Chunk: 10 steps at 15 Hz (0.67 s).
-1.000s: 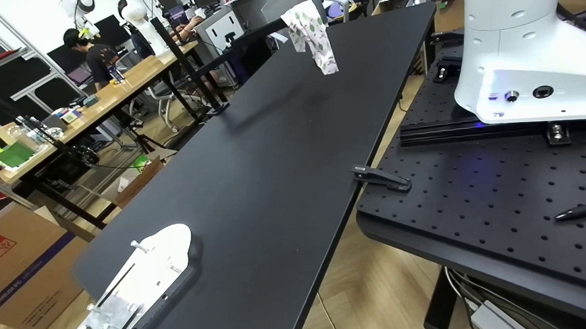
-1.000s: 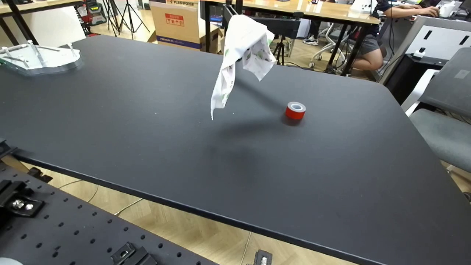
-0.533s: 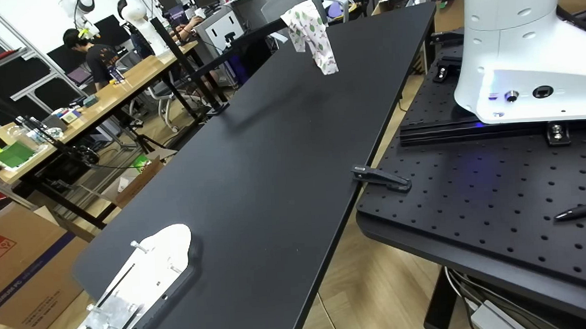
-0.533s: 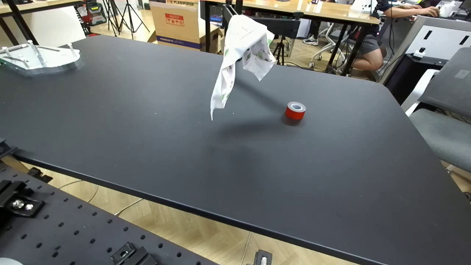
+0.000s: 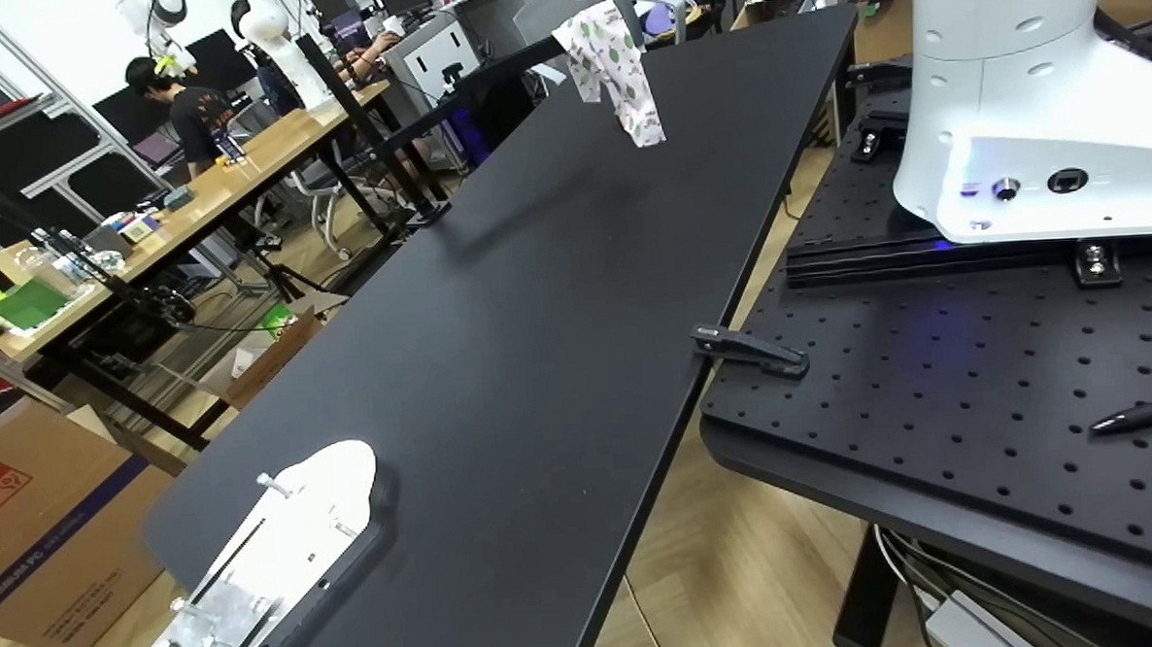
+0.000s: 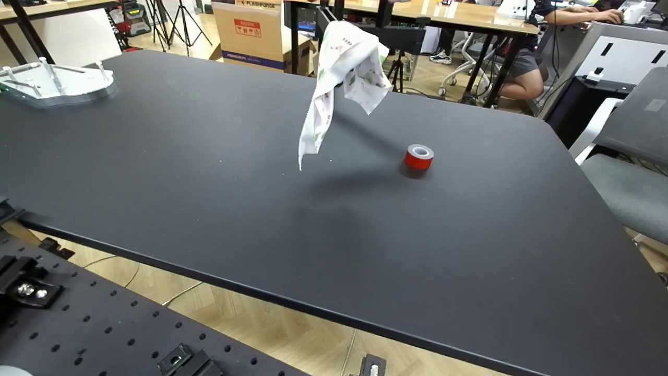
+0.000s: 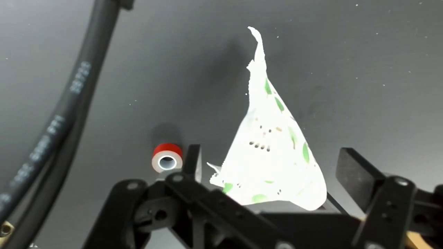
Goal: Remove the white cloth from the black stand
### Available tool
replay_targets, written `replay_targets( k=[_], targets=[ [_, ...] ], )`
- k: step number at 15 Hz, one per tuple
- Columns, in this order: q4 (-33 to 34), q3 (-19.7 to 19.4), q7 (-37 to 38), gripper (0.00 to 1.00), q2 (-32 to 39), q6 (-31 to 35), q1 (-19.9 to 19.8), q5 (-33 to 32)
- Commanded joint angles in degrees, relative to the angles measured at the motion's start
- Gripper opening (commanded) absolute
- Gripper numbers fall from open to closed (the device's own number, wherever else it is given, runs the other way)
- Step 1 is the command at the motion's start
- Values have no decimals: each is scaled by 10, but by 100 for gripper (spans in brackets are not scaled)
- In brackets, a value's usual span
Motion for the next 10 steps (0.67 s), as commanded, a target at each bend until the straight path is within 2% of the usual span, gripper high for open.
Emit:
replay_targets(
  k=[1,9,10],
  targets=[
    [22,9,13,100,30,-7,-14,-21],
    [35,19,9,100,54,0,-12,-34],
    [36,20,7,75,56,1,-11,-31]
  ],
)
